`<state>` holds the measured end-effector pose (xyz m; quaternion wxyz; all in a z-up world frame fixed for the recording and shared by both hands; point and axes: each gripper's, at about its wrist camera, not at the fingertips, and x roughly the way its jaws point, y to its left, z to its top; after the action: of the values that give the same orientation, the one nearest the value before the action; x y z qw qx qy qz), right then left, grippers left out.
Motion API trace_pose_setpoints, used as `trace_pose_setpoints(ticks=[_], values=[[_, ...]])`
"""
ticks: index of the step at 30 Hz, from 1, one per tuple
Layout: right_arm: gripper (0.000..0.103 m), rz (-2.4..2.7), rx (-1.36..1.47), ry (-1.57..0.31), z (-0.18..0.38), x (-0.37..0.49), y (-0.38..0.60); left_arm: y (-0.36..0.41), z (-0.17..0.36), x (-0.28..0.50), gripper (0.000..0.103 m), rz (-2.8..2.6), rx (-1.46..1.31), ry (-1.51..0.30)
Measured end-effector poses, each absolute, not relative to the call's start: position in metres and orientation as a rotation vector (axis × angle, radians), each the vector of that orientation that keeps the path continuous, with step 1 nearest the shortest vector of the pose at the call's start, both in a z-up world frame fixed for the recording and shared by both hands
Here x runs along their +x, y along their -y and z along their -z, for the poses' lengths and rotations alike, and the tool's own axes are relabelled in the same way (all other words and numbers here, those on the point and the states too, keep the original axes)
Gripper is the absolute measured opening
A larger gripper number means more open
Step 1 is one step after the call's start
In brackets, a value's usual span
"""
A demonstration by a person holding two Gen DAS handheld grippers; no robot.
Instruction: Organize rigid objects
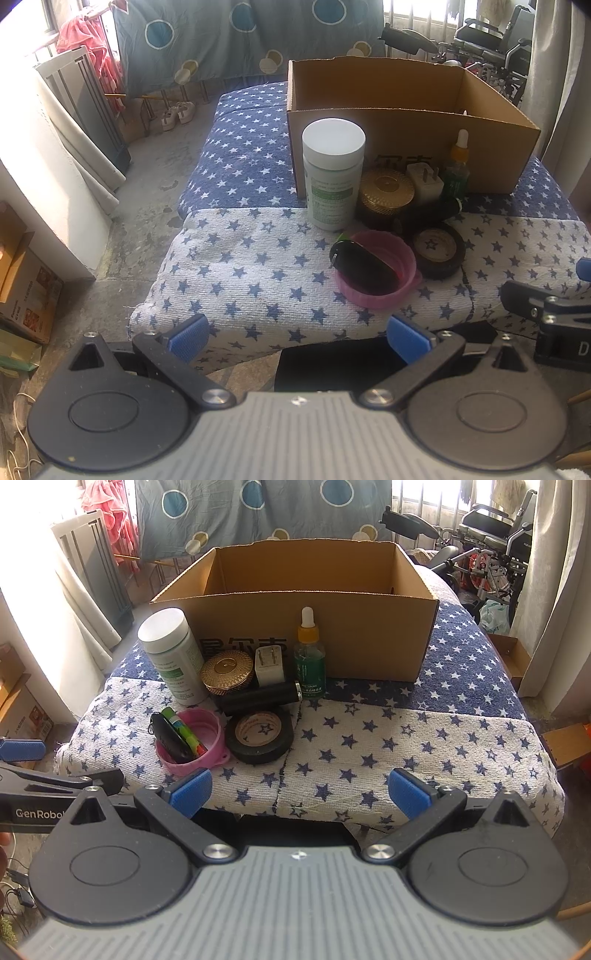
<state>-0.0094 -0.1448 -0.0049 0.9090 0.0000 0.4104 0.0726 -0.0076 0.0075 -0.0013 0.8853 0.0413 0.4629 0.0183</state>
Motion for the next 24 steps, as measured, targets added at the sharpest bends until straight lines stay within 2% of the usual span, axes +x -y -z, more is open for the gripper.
trace_pose_setpoints(ticks=[24], values=[[0.102, -0.149, 0.011, -0.844, 0.0043, -0.0069, 0.1448, -0.0074, 0.0047, -0.0016, 0.103, -0.044, 0.095, -0.983]])
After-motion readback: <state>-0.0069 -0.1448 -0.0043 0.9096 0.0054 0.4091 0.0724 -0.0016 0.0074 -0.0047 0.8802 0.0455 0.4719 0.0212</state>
